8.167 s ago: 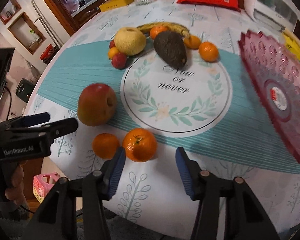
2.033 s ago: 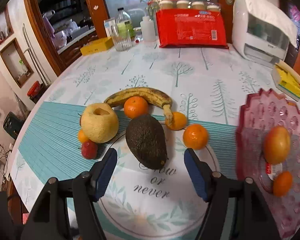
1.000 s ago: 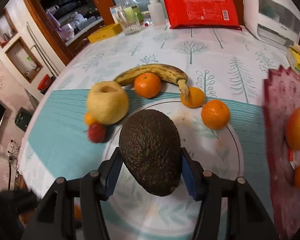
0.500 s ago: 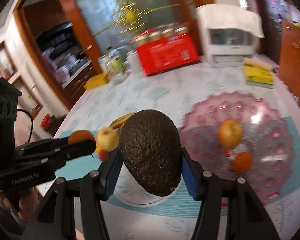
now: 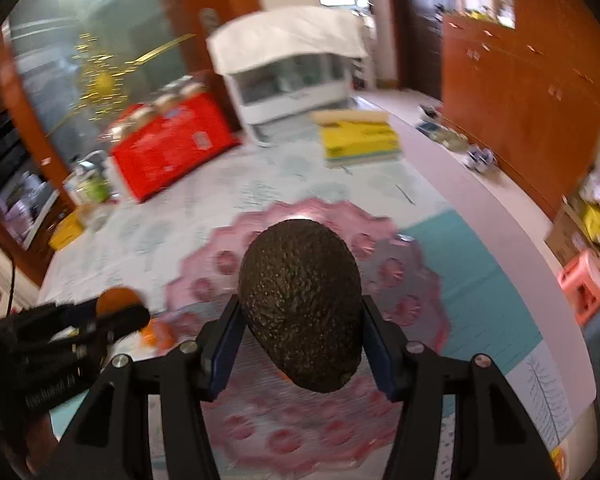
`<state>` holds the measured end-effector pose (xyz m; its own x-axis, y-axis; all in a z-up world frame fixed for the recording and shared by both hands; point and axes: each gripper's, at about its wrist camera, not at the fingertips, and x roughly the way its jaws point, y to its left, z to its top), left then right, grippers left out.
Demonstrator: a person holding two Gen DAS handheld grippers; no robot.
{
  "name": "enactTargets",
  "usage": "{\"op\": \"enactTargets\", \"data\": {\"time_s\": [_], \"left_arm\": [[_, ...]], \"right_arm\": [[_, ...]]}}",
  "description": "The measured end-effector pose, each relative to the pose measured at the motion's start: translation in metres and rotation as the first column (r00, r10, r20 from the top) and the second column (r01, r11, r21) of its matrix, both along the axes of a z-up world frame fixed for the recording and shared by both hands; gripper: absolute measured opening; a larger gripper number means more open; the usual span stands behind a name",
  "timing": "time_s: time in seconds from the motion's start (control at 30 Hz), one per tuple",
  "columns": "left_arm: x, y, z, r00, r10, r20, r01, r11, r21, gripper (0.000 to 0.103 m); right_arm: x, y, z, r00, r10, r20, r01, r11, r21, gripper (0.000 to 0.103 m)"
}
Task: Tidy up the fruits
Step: 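Carry mandarin and avocado into the pink bowl and release both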
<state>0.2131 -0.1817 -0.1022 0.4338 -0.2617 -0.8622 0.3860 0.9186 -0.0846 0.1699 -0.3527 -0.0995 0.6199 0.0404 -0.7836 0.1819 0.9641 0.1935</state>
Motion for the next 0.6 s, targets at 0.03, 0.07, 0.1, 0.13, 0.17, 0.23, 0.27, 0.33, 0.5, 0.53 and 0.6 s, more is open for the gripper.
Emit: {"op": "enactTargets", "data": {"time_s": [0.03, 0.07, 0.1, 0.13, 0.17, 0.23, 0.27, 0.33, 0.5, 0.53, 0.6], "left_arm": [[0.002, -0.007, -0.008, 1.0, -0.013, -0.007, 0.014, 1.0, 0.017, 0.037], [0.002, -0.012, -0.013, 1.0, -0.021, -0.012, 0.021, 0.999, 0.026, 0.037], [0.002, -0.015, -0.017, 0.999, -0.029, -0.015, 0.03, 0.999, 0.033, 0.037], [0.003, -0.02, -0.023, 0.999, -0.04, -0.02, 0.041, 0.998, 0.043, 0.037], [0.004, -0.022, -0.026, 0.999, -0.044, -0.023, 0.045, 0.998, 0.048, 0.037], [0.004, -0.028, -0.033, 0.998, -0.054, -0.035, 0.056, 0.997, 0.058, 0.037], [0.004, -0.029, -0.036, 0.998, -0.057, -0.041, 0.059, 0.996, 0.061, 0.037], [0.005, -0.032, -0.041, 0.997, -0.06, -0.048, 0.063, 0.996, 0.065, 0.037], [0.007, -0.033, -0.047, 0.996, -0.063, -0.059, 0.067, 0.995, 0.079, 0.037], [0.007, -0.033, -0.049, 0.996, -0.063, -0.064, 0.068, 0.994, 0.081, 0.037], [0.007, -0.033, -0.053, 0.995, -0.064, -0.073, 0.07, 0.994, 0.087, 0.037]], "right_arm": [[0.001, -0.004, -0.005, 1.0, -0.01, -0.011, 0.01, 1.0, -0.001, 0.057], [0.004, -0.008, -0.011, 1.0, -0.02, -0.022, 0.02, 1.0, -0.004, 0.057], [0.006, -0.009, -0.017, 0.999, -0.028, -0.035, 0.028, 1.0, -0.01, 0.057], [0.009, -0.012, -0.023, 0.998, -0.035, -0.048, 0.034, 0.999, -0.013, 0.057], [0.01, -0.014, -0.028, 0.998, -0.038, -0.058, 0.038, 0.999, -0.014, 0.057], [0.013, -0.015, -0.037, 0.996, -0.045, -0.083, 0.044, 0.999, -0.014, 0.057], [0.015, -0.015, -0.04, 0.995, -0.046, -0.091, 0.045, 0.999, -0.013, 0.057], [0.017, -0.015, -0.045, 0.993, -0.044, -0.107, 0.043, 0.999, -0.014, 0.057], [0.024, -0.012, -0.055, 0.989, -0.039, -0.143, 0.039, 0.999, -0.009, 0.057], [0.026, -0.012, -0.057, 0.988, -0.038, -0.152, 0.038, 0.999, -0.009, 0.057], [0.028, -0.011, -0.061, 0.985, -0.038, -0.169, 0.037, 0.999, -0.01, 0.057]]}}
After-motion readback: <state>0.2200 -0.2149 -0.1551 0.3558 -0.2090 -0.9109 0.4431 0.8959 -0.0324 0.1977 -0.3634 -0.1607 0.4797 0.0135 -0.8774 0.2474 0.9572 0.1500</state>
